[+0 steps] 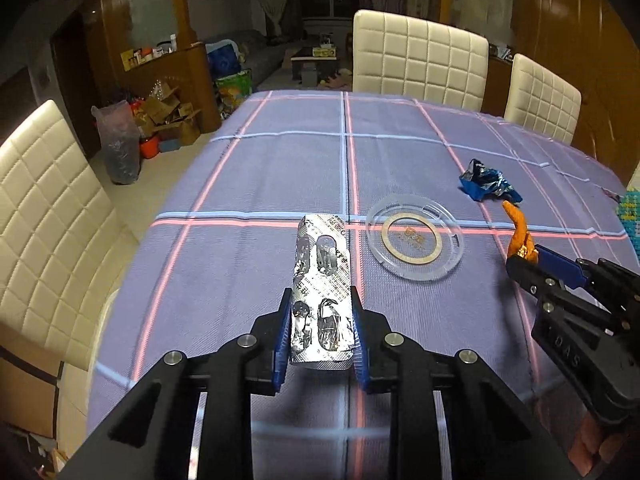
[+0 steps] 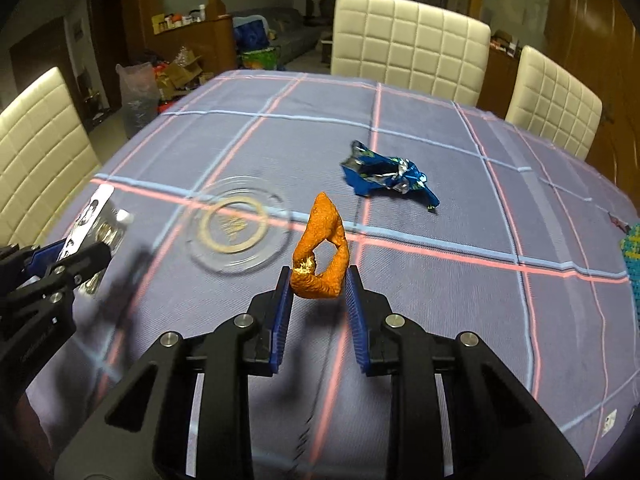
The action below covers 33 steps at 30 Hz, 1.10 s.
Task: Collect trash
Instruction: 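Grasp the silver blister foil pack with the left tool while the right tool grasps the orange peel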
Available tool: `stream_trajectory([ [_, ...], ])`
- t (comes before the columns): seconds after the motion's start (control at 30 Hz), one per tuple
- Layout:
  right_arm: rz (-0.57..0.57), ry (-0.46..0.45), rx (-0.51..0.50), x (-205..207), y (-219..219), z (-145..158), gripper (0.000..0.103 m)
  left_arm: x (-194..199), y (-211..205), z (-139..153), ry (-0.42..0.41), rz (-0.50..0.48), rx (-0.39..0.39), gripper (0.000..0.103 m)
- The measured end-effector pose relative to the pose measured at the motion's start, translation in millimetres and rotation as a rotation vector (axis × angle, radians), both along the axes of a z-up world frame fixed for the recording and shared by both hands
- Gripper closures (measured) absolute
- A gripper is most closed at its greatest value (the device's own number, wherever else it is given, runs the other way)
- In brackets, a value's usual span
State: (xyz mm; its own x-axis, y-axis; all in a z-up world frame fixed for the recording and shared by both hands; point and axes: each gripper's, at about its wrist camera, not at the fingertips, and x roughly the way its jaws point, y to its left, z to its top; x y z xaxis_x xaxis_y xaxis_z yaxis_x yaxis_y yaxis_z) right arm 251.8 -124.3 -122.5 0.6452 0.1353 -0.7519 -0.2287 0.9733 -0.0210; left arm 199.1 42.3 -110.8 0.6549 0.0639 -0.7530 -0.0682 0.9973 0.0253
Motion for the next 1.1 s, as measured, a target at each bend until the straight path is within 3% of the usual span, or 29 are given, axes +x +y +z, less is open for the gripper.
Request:
stream_trajectory([
  [0.57,0.107,-0.121,-0.009,-83,42,52,0.075,-78,30,41,-0.122,0.029,0.010,0.078],
  [1.1,0.216,-0.217,-0.008,-144,85,78,0.075,-141,60,64,-0.209,0.084,0.057,0.078],
])
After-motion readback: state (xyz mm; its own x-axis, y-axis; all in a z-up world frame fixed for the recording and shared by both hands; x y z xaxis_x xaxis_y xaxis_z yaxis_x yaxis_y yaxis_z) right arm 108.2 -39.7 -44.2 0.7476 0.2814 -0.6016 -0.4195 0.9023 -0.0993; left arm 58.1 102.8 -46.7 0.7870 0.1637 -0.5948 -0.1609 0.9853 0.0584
